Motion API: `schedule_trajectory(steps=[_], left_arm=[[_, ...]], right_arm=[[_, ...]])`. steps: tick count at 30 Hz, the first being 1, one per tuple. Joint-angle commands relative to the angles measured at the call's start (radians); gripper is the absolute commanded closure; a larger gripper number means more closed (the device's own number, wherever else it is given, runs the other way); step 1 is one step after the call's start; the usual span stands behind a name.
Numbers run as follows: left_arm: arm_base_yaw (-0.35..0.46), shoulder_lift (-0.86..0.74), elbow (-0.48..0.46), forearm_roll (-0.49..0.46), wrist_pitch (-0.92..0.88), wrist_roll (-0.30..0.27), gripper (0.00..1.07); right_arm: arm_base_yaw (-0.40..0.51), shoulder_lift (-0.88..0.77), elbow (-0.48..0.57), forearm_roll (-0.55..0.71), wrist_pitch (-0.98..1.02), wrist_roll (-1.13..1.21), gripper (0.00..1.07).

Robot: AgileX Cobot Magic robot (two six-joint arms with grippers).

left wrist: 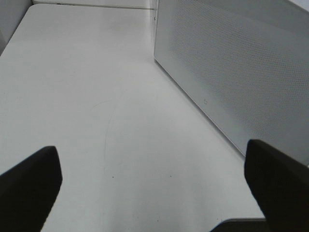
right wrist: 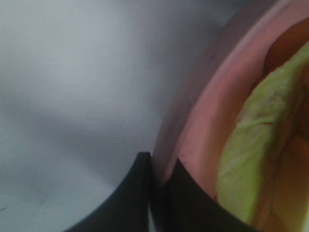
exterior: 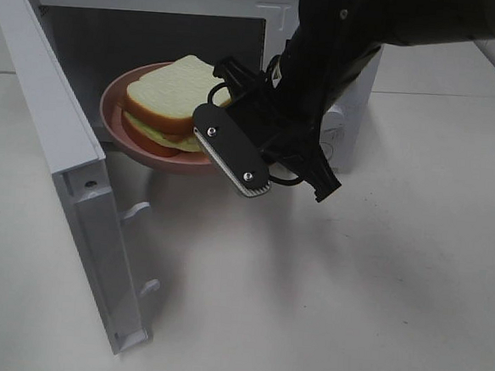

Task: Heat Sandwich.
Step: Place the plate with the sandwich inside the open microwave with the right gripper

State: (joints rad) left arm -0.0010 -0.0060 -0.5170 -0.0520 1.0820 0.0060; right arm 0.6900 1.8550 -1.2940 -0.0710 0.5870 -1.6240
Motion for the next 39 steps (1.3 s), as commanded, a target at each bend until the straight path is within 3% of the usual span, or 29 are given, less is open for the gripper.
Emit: schedule_trajectory(steps=[1, 11, 28, 39], left_arm=[[-0.006, -0.017, 0.002, 0.000, -0.014, 0.000, 0.10], [-0.006, -0.017, 0.002, 0.000, -0.014, 0.000, 0.10], [-0.006, -0.017, 0.002, 0.000, -0.014, 0.000, 0.10], [-0.006, -0.017, 0.002, 0.000, -0.014, 0.000, 0.10]], right_arm=[[0.000, 0.026, -0.053, 0.001, -0.013, -0.008, 1.07], [0.000, 0.140, -0.216, -0.036, 0.021, 0.069, 1.07], [0.000, 0.262, -0.395, -0.072, 0.078, 0.078, 1.07], [0.009, 0.382, -0.599, -0.100, 0.171, 0.154, 1.07]])
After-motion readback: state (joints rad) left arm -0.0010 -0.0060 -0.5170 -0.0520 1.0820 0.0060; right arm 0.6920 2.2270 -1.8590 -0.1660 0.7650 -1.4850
